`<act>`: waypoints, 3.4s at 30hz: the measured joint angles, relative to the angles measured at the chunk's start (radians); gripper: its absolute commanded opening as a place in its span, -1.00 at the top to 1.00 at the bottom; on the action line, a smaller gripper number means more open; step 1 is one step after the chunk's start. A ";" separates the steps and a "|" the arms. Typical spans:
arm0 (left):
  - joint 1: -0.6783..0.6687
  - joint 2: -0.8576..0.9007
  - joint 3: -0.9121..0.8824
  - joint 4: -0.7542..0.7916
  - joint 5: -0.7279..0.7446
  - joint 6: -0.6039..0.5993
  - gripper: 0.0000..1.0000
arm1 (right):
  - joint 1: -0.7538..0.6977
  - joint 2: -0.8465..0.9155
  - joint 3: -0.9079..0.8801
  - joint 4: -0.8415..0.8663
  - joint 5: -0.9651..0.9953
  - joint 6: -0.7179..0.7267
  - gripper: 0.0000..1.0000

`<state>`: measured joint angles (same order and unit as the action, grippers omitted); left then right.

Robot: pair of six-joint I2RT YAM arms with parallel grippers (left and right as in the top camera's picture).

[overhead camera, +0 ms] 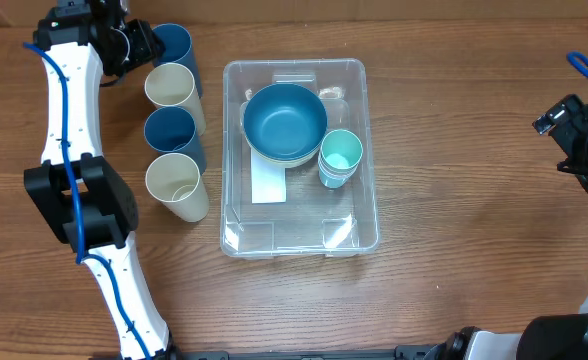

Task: Pack container
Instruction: 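Move left gripper to the far dark blue cup and grasp its rim, then lift the dark blue cup and set it upright in the bin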

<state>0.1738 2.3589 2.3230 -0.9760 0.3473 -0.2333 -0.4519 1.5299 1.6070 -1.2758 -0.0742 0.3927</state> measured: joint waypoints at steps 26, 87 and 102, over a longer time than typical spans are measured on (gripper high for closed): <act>-0.002 0.026 0.000 0.014 -0.009 -0.026 0.59 | 0.000 0.000 0.000 0.000 0.000 -0.001 -1.00; 0.010 0.037 0.206 -0.005 -0.091 -0.106 0.92 | 0.000 0.000 0.000 0.000 0.000 -0.001 -1.00; 0.003 0.022 0.768 -0.608 -0.060 -0.100 0.92 | 0.000 0.000 0.000 0.000 0.000 0.000 -1.00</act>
<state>0.1764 2.3806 3.0909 -1.5837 0.2871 -0.3328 -0.4519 1.5299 1.6070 -1.2758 -0.0738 0.3923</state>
